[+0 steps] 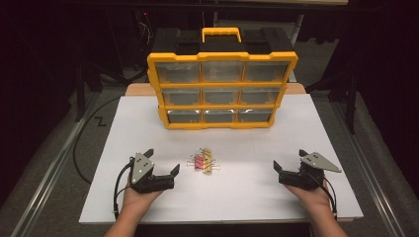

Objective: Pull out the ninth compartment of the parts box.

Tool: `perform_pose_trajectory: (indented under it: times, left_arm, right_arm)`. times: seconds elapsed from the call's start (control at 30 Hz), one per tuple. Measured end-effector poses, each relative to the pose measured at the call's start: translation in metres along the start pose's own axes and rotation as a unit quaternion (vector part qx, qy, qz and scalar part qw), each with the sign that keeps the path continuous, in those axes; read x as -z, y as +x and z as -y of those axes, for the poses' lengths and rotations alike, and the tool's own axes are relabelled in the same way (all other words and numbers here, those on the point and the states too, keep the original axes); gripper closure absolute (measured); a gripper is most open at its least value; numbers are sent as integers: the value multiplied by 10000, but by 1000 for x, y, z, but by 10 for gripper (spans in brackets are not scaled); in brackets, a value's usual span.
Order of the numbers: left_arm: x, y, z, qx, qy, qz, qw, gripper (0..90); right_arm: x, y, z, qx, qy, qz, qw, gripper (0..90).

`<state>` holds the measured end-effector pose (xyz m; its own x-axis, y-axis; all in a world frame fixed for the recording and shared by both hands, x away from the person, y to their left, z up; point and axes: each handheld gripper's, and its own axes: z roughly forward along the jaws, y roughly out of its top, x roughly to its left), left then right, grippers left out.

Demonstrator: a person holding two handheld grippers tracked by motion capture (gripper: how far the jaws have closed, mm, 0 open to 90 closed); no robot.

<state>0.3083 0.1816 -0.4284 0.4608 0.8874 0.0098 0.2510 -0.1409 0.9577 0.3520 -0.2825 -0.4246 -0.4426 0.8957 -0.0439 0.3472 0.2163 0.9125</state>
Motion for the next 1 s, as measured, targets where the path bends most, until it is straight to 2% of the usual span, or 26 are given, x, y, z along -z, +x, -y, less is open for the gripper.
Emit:
perform_pose_trajectory:
  times: [0.17,0.33,0.6,0.7,0.93,1.0]
  left_arm:
    - [-1,-1,1,-104,40,-31,9999,8]
    - [0,2,2,7,20,-36,10000,8]
    - [-1,2,2,4,4,-42,10000,5]
    - [-1,1,2,-110,-44,-83,9999,3]
    - [-1,3,2,10,-35,-109,9999,3]
    - [-1,3,2,34,-22,-100,9999,3]
  right_arm:
    - [-1,0,1,25,-2,-83,10000,8]
    - [-3,1,1,73,46,-79,9999,8]
    - [-4,2,1,130,42,-82,9999,8]
    - [-4,1,0,145,-5,-96,9998,8]
    - [-10,-1,-2,27,29,-75,10000,8]
    - [-12,-1,-4,100,24,-32,9999,8]
